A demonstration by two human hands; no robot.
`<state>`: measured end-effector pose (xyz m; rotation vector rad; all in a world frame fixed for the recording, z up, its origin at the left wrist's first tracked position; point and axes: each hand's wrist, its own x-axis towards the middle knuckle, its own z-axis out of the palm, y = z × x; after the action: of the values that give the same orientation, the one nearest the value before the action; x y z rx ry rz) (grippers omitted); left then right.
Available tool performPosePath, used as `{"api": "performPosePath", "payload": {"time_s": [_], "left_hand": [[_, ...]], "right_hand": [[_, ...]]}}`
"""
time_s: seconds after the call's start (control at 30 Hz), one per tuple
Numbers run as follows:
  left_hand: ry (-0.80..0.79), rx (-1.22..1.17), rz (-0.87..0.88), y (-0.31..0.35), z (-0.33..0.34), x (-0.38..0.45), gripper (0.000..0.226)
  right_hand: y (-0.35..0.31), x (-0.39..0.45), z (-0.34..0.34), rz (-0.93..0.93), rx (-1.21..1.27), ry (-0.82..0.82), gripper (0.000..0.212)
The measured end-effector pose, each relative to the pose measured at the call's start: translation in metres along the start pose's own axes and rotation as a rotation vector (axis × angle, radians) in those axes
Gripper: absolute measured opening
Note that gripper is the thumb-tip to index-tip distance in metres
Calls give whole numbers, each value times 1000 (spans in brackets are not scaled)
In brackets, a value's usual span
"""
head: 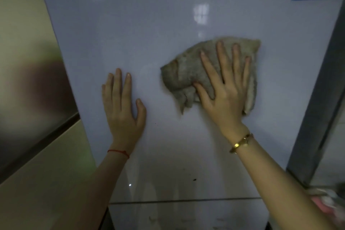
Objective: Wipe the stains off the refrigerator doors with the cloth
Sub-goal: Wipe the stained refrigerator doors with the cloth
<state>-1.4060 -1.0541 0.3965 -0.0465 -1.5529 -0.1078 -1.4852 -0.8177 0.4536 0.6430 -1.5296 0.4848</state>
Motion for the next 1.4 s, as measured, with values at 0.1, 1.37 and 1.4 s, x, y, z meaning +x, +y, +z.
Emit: {"api": "performPosePath", "payload": {"time_s": [0.1, 1.37, 1.4], "left_hand": [[-21, 1, 12, -3, -2, -1, 56], [-296, 44, -72, -23, -53, -119, 48], [-303, 45, -79, -22, -54, -121, 48]], "right_hand": [[-24, -41, 3, -139, 27, -94, 56], [-27, -221, -11, -222, -4, -274, 51], [-26, -213, -11, -201, 18, -246, 49]]}}
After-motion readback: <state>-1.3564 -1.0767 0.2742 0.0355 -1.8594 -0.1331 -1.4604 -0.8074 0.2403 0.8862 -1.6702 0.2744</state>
